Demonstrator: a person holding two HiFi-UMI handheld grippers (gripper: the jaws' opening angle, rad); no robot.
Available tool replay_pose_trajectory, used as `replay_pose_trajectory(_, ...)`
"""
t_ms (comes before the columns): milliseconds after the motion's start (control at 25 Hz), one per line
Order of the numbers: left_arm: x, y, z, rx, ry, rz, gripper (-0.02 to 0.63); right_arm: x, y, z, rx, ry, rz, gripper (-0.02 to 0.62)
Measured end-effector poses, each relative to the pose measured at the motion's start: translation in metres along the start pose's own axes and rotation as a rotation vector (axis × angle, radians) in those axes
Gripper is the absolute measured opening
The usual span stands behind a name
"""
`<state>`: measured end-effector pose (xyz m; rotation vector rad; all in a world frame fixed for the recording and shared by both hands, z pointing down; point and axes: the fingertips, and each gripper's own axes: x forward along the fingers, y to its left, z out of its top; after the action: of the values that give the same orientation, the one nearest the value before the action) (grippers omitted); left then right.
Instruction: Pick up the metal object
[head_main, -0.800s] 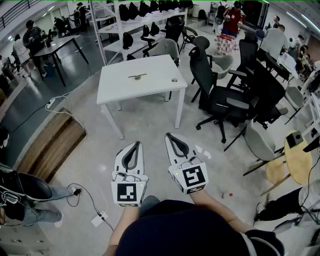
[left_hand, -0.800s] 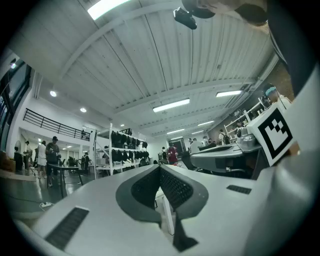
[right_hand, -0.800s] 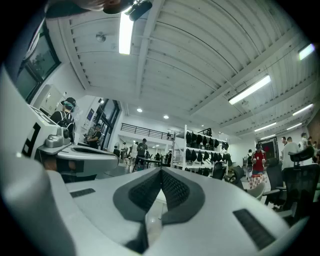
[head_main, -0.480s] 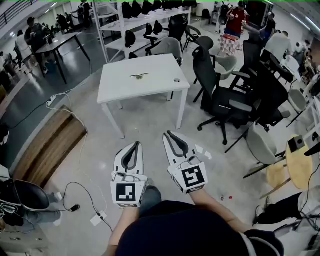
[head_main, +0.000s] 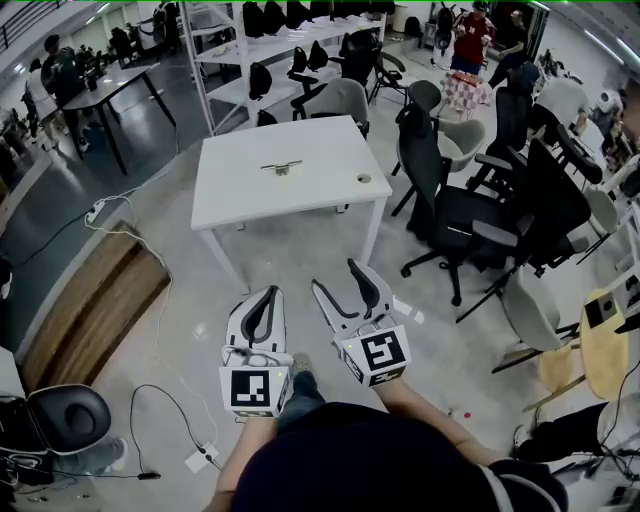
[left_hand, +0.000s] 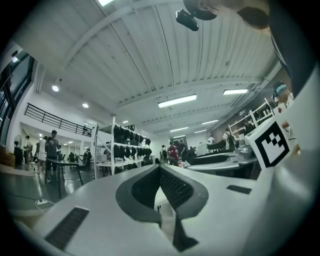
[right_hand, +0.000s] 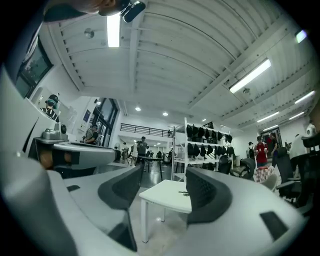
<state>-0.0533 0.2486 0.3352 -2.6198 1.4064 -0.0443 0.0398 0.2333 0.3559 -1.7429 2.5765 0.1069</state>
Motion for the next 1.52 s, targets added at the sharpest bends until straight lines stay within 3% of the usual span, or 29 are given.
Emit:
replay_pose_trajectory(360,0.096,0.101,-0.027,0.000,0.046,-0.025,0.021,0.139,-0.028,-0.014,0.041,0.023,-0.041,0.278)
replay_pose_trajectory(520,0.140,0.131,-0.033,0.001,0.001,-0.063,0.021,0.188,-0.043,-0.024,0.038,0.038,-0.072,0.276)
replay_pose_trajectory(960,0.212,0.177,-0.058,-0.044,-0.015,-0.106,0.021,0.250,-0.077,-0.048,-0.006,0.097,-0.145,0.276)
replay_pose_trajectory(1520,0.333,0.230,-0.078,-0.002,-0.007,-0.055,0.021,0.393,-0.141,-0.092,-0.071,0.106,-0.052,0.276)
